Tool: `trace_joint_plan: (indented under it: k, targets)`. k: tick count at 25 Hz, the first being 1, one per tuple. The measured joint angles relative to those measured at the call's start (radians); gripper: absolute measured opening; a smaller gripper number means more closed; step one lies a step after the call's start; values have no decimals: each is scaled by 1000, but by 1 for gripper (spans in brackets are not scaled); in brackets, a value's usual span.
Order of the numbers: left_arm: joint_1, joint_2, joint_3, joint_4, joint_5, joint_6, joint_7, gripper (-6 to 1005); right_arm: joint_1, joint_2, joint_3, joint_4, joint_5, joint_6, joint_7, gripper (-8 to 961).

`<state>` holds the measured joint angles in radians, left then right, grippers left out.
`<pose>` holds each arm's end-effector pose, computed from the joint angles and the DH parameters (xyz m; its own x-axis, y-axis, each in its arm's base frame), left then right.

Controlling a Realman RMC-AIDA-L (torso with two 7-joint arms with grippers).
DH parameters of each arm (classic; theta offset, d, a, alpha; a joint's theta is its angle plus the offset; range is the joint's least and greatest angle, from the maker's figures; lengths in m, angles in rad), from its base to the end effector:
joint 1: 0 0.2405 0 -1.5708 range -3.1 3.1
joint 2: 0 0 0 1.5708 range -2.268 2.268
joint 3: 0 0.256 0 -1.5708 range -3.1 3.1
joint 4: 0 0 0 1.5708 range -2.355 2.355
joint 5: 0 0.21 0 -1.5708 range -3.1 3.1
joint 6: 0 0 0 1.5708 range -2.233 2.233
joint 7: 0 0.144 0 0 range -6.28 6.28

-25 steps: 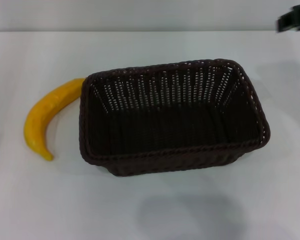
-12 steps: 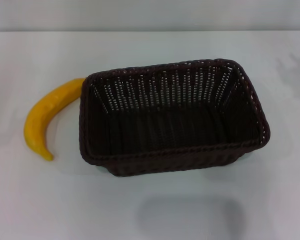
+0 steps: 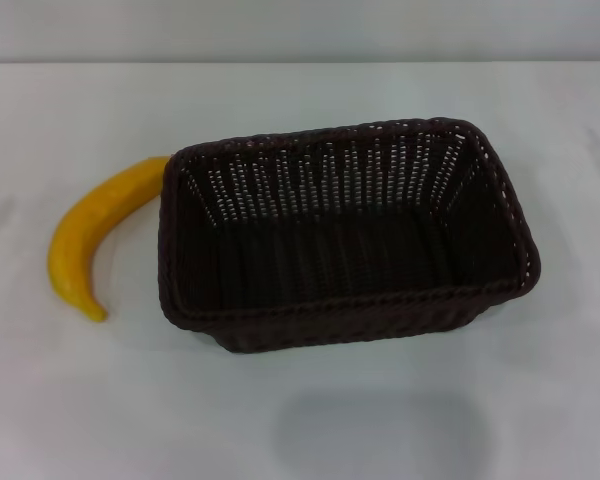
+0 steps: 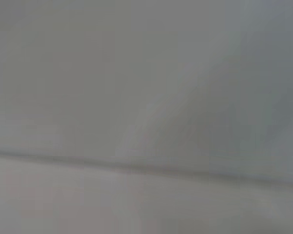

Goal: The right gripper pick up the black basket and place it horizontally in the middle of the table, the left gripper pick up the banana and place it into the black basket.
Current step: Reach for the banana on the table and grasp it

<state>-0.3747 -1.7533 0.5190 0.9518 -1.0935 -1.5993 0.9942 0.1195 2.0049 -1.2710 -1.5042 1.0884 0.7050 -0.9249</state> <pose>-0.3370 0.3208 0.2106 0.4509 0.6595 0.6014 0.8923 -0.3477 -0.2878 0.2558 0.3595 0.1187 0.7839 -0.3287 -0.5268 -0.6166 -0.3115 -0.7231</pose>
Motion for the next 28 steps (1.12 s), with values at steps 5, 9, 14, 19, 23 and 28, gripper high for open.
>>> trace_joint_plan:
  k: [5,9,14,19,23,28]
  targets:
    - [-183,9,46,-32,333,-30,-68,829,-1,0,33,91,151,1,-142,357]
    - [-298,-11,49,-100,509,-28,-62,826,-7,0,51,139,211,13,-192,358]
    - [-372,-38,67,-177,597,3,-40,827,-7,0,52,166,229,15,-202,358]
    - [-395,-68,131,-215,620,50,-74,829,0,0,53,192,239,9,-203,357]
    - [-396,-94,137,-218,656,74,-117,830,0,0,53,196,246,8,-203,357]
    - [-393,-121,137,-222,727,133,-197,829,8,0,60,193,246,7,-200,358]
